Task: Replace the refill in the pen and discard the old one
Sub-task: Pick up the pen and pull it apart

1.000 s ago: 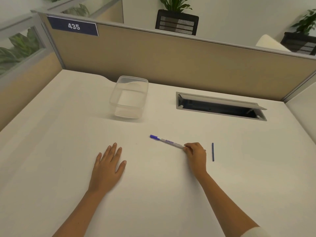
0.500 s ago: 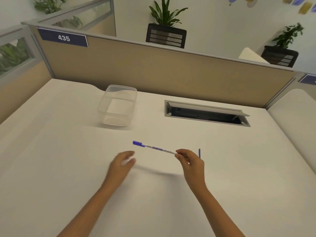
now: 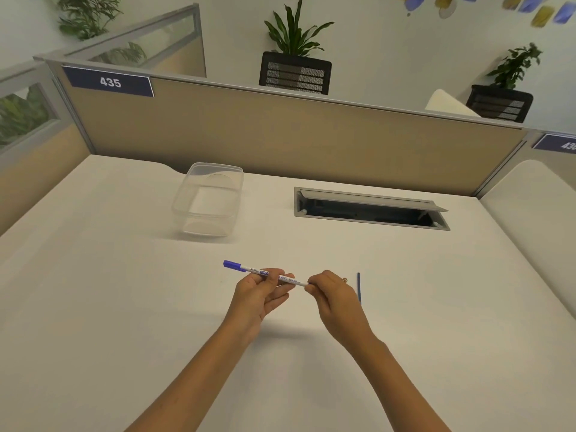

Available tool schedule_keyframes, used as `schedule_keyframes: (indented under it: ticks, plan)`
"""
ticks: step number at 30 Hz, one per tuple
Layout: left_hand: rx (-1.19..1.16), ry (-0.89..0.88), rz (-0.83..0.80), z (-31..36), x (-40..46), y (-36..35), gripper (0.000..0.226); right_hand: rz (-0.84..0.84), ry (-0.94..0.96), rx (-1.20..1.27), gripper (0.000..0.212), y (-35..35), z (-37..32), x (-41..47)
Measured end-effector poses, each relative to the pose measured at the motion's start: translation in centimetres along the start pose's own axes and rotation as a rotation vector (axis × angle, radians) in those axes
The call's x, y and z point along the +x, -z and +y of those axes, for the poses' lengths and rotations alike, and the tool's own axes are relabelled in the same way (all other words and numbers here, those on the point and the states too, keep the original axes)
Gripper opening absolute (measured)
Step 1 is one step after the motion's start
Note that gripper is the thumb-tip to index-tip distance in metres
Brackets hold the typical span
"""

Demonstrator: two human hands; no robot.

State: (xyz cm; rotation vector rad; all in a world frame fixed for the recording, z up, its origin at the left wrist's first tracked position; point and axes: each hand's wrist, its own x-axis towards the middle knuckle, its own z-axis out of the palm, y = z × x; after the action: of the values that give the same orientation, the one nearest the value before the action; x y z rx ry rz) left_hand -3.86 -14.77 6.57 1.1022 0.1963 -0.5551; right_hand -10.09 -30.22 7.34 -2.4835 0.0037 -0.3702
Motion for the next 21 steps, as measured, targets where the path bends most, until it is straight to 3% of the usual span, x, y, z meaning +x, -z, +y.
schedule_keyframes:
  ticks: [4,17,19,21]
  plan:
    - [-0.001,-0.021,-0.033,0.8,0.2,0.1,0.012,-0.021,0.029,-0.008,0.015,0.2,-0.8,0.4]
    - [0.062,-0.214,-0.218,1.4,0.9,1.5,0.008,-0.294,-0.448,0.464,0.030,1.5,-2.2,2.1]
    - [0.062,-0.245,-0.260,1.7,1.0,1.6,0.010,-0.355,-0.517,0.598,0.033,1.7,-2.4,2.2]
    - [0.064,-0.262,-0.294,2.1,1.2,1.7,0.010,-0.426,-0.672,0.890,0.035,1.8,-2.4,2.4]
